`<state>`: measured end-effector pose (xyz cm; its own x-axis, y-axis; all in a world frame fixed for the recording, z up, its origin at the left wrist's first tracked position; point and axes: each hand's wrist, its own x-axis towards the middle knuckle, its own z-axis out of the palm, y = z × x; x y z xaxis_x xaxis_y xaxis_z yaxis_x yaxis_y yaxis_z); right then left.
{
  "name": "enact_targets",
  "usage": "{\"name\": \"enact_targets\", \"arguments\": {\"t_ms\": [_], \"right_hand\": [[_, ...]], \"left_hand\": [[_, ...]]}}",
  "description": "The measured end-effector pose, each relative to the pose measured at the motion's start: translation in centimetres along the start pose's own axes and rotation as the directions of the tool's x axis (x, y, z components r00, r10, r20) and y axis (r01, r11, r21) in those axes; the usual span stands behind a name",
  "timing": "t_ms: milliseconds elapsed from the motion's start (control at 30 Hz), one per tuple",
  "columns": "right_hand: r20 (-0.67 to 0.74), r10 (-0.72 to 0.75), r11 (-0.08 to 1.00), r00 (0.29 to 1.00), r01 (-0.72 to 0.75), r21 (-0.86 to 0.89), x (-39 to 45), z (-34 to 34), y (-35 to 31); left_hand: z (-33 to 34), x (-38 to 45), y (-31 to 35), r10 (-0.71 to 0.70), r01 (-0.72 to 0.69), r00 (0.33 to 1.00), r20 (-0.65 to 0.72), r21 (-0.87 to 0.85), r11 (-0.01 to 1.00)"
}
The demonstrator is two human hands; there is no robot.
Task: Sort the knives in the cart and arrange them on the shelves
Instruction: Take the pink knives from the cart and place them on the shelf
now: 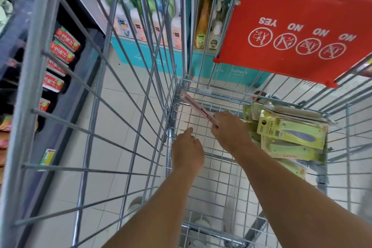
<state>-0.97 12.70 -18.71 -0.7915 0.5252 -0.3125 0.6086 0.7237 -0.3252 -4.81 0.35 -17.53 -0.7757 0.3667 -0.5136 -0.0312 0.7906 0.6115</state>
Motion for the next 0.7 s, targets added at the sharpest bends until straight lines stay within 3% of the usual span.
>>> {"name": "enact_targets", "arguments": {"t_ms": [200,333,533,700], "right_hand": [[0.145,0.155,0.95,0.977,-0.188,0.251,-0.9,-0.4,-1.1],[0.302,0.2,0.696,0.932,-0.353,0.626,-3.6,-0.6,-2.3],[0.435,0.122,0.535,0.892,-0.429,0.728,-8.3,-1.7,-3.3],[0.383,0.199,0.325,0.902,-0.43,0.842,-12.4,-4.6,-4.0]], "left_hand": [[0.2,-0.3,1.0,-0.058,0.06,0.998,0.035,-0.061,0.996],[-0.1,-0.8,1.8,-0.119,0.129,0.991,0.06,-0.195,0.972],[-1.5,-3.5,2.4,-0.204,0.26,0.956,0.21,-0.29,0.921],[-3.0,-7.7,4.0,-0.142,0.178,0.976,0.163,-0.228,0.957]]}}
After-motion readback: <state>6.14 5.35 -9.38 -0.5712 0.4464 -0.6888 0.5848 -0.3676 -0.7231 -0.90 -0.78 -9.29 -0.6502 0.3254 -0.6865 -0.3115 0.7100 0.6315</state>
